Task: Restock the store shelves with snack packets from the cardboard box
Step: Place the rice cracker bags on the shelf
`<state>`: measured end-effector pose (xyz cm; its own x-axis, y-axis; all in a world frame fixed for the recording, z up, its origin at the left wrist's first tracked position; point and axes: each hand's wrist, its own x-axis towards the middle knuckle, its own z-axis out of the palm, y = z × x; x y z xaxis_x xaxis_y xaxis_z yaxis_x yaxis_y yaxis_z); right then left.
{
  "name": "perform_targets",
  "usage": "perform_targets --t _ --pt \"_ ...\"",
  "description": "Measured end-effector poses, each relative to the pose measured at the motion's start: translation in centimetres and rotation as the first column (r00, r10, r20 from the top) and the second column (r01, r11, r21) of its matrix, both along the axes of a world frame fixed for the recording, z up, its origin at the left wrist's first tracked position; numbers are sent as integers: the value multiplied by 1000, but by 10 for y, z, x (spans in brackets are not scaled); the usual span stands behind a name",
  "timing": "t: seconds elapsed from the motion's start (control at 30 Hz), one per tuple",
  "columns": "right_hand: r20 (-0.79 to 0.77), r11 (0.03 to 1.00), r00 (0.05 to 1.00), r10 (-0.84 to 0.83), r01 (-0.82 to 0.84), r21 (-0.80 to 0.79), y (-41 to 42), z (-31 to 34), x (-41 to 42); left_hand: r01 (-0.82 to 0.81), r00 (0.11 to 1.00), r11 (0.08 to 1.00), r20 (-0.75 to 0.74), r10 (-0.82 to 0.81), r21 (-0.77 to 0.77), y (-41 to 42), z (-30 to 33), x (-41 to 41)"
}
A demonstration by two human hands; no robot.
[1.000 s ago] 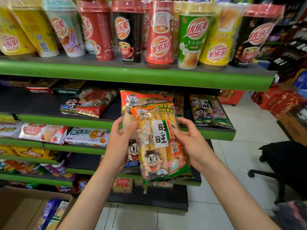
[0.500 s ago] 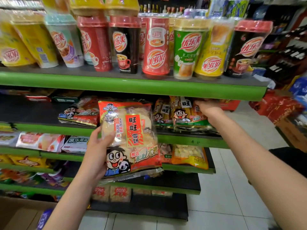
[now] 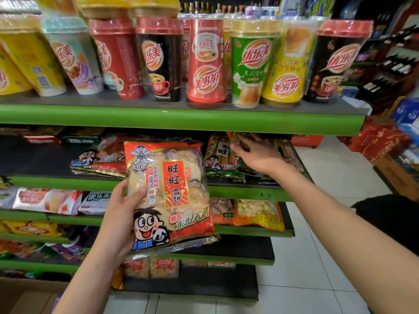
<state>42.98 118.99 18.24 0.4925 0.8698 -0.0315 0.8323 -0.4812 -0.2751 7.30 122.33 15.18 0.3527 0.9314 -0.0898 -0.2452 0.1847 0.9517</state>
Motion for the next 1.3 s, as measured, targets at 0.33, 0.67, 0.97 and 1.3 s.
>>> perform_targets --t 0.33,0.67,0.97,1.3 --pt "-32 992 998 52 -56 -117 15 -17 5 2 1000 1000 19 -1 -30 4 -1 8" --pt "150 975 989 13 -45 216 -5 1 -38 45 998 999 44 -44 -24 11 7 18" --pt "-731 892 645 224 167 420 -65 -10 -160 156 980 988 128 -154 -3 18 4 1" --pt "-942 904 148 302 271 332 -58 -34 -191 321 947 947 -23 -321 24 24 -12 -39"
